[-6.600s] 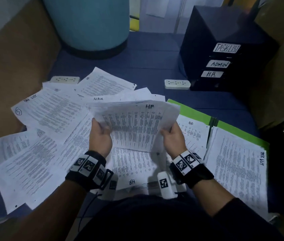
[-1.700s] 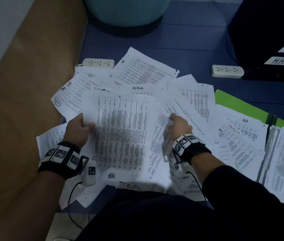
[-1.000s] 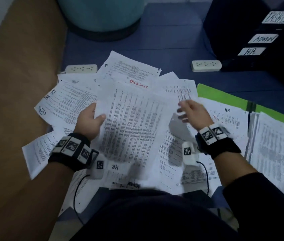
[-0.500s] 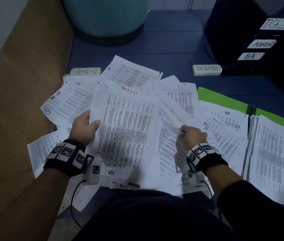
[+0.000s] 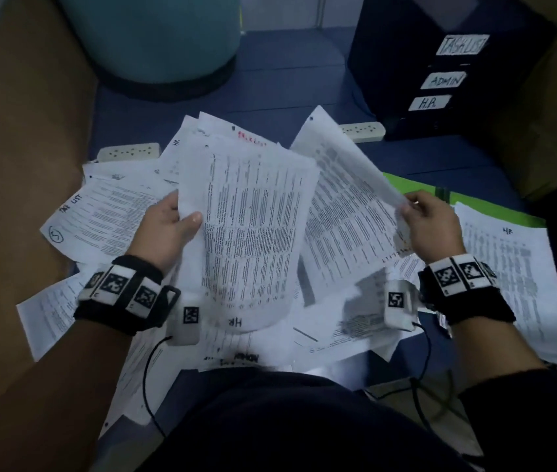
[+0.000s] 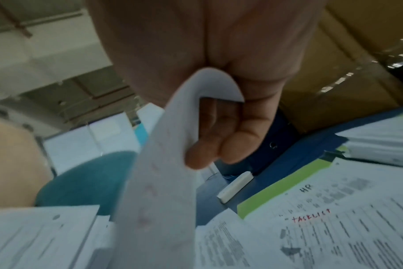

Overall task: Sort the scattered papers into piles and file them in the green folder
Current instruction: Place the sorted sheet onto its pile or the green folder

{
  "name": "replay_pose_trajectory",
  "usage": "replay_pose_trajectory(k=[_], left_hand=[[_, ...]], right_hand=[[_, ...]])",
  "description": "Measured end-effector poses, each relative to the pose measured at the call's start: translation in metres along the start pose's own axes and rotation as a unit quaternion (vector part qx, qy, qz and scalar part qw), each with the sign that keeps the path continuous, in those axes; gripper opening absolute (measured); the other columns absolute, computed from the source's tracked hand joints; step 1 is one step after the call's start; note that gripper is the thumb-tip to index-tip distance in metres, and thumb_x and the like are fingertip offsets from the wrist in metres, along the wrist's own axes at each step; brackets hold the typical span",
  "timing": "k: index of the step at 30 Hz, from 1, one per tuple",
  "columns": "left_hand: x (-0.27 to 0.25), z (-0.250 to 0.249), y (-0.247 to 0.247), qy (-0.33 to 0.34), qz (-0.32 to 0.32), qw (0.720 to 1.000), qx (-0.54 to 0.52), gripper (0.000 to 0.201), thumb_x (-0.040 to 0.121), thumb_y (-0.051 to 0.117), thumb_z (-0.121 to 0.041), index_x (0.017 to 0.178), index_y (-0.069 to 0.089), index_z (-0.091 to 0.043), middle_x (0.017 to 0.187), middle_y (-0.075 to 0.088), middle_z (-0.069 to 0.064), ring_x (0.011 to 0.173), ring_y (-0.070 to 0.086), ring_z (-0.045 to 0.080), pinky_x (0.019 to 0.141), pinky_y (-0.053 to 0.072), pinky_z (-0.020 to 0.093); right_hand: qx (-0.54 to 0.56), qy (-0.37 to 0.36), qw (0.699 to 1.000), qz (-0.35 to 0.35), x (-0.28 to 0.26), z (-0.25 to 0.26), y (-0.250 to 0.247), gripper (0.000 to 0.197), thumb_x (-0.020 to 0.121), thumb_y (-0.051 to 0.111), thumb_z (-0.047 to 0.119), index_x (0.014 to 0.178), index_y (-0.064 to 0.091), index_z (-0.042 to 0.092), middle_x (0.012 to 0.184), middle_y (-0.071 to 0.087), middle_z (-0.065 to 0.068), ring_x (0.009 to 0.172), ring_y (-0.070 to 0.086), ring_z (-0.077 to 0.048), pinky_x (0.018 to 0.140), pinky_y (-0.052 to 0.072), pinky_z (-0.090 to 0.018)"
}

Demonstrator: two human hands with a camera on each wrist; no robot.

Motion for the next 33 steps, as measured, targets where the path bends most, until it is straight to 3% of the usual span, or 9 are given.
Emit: replay_pose_trajectory(k=[4, 8, 13, 18, 21, 23, 26, 30, 33], left_hand=[[0.008, -0.004, 0.003, -0.031, -0.030, 0.992, -0.123, 0.037, 0.096, 0.037, 0.007, 0.114, 0.059, -0.018, 0.114, 0.068, 0.007, 0.105, 0.064, 0.020, 0.087, 0.052, 0.033], [0.012, 0.007, 0.019, -0.071, -0.049, 0.986, -0.140, 0.035, 0.098, 0.035, 0.003, 0.123, 0.053, -0.012, 0.124, 0.061, 0.013, 0.106, 0.061, 0.024, 0.090, 0.050, 0.040], [0.006, 0.013, 0.045, -0.083, -0.055, 0.988, -0.121, 0.031, 0.098, 0.036, 0.003, 0.121, 0.050, -0.012, 0.107, 0.064, 0.005, 0.089, 0.063, 0.015, 0.064, 0.054, 0.026], [0.000, 0.012, 0.069, -0.065, -0.112, 0.991, -0.033, 0.029, 0.095, 0.050, -0.005, 0.124, 0.050, -0.010, 0.121, 0.061, 0.015, 0.103, 0.061, 0.027, 0.092, 0.050, 0.044], [-0.008, -0.005, 0.090, 0.013, -0.145, 0.989, 0.032, 0.025, 0.094, 0.050, -0.006, 0.116, 0.057, -0.017, 0.113, 0.067, 0.004, 0.101, 0.064, 0.018, 0.092, 0.050, 0.038], [-0.014, -0.016, 0.106, 0.049, -0.168, 0.984, 0.036, 0.026, 0.092, 0.049, -0.004, 0.112, 0.060, -0.016, 0.111, 0.068, 0.002, 0.099, 0.065, 0.014, 0.089, 0.051, 0.033], [-0.021, -0.035, 0.121, 0.094, -0.195, 0.976, 0.011, 0.025, 0.092, 0.049, -0.003, 0.114, 0.058, -0.012, 0.112, 0.067, 0.001, 0.094, 0.063, 0.009, 0.084, 0.050, 0.023], [-0.032, -0.045, 0.125, 0.144, -0.213, 0.966, -0.001, 0.026, 0.093, 0.050, 0.000, 0.103, 0.052, -0.024, 0.103, 0.064, -0.007, 0.093, 0.062, 0.002, 0.083, 0.051, 0.019], [-0.035, -0.015, 0.127, 0.087, -0.221, 0.971, 0.019, 0.022, 0.091, 0.049, 0.002, 0.105, 0.045, -0.015, 0.101, 0.060, -0.003, 0.093, 0.058, 0.010, 0.082, 0.047, 0.025]], right_hand=[[0.176, 0.017, 0.984, 0.022, -0.009, -0.005, 0.007, 0.025, 0.092, 0.050, 0.004, 0.081, 0.058, 0.025, 0.074, 0.054, -0.001, 0.061, 0.044, -0.018, 0.052, 0.038, -0.029], [0.309, 0.044, 0.946, 0.094, -0.018, -0.002, 0.026, 0.026, 0.087, 0.050, 0.003, 0.077, 0.060, 0.025, 0.079, 0.052, -0.015, 0.055, 0.032, -0.026, 0.047, 0.026, -0.031], [0.451, 0.069, 0.870, 0.186, -0.027, 0.003, 0.031, 0.027, 0.091, 0.040, -0.012, 0.085, 0.053, 0.011, 0.075, 0.068, -0.005, 0.065, 0.058, -0.021, 0.063, 0.047, -0.030], [0.329, 0.049, 0.908, 0.254, -0.024, -0.008, 0.033, 0.011, 0.092, 0.052, 0.014, 0.090, 0.063, 0.017, 0.082, 0.068, -0.006, 0.076, 0.059, -0.025, 0.066, 0.046, -0.034], [0.328, 0.038, 0.915, 0.230, -0.011, -0.007, 0.024, 0.021, 0.090, 0.054, 0.044, 0.086, 0.064, 0.026, 0.087, 0.065, 0.002, 0.082, 0.058, -0.018, 0.074, 0.047, -0.037], [0.281, -0.007, 0.937, 0.206, -0.002, 0.004, 0.016, 0.008, 0.092, 0.060, 0.025, 0.099, 0.062, 0.023, 0.096, 0.068, 0.002, 0.084, 0.063, -0.017, 0.076, 0.051, -0.036], [0.253, -0.077, 0.955, 0.131, 0.010, 0.025, -0.001, 0.023, 0.089, 0.058, 0.003, 0.111, 0.059, 0.012, 0.106, 0.069, -0.002, 0.097, 0.064, -0.016, 0.088, 0.051, -0.033], [0.292, -0.123, 0.941, 0.120, 0.010, 0.035, -0.010, 0.024, 0.091, 0.056, 0.004, 0.105, 0.057, 0.023, 0.102, 0.067, 0.008, 0.096, 0.063, -0.007, 0.088, 0.051, -0.028], [0.273, -0.087, 0.946, 0.151, 0.004, 0.009, 0.011, 0.028, 0.085, 0.061, 0.010, 0.104, 0.055, 0.030, 0.103, 0.067, 0.005, 0.100, 0.063, -0.015, 0.091, 0.051, -0.037]])
Point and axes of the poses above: each hand's wrist, its own x-axis towards the middle knuckle, its own y-axis out of the palm, z = x × y, the point moved 6 cm from there along x, towards the middle knuckle
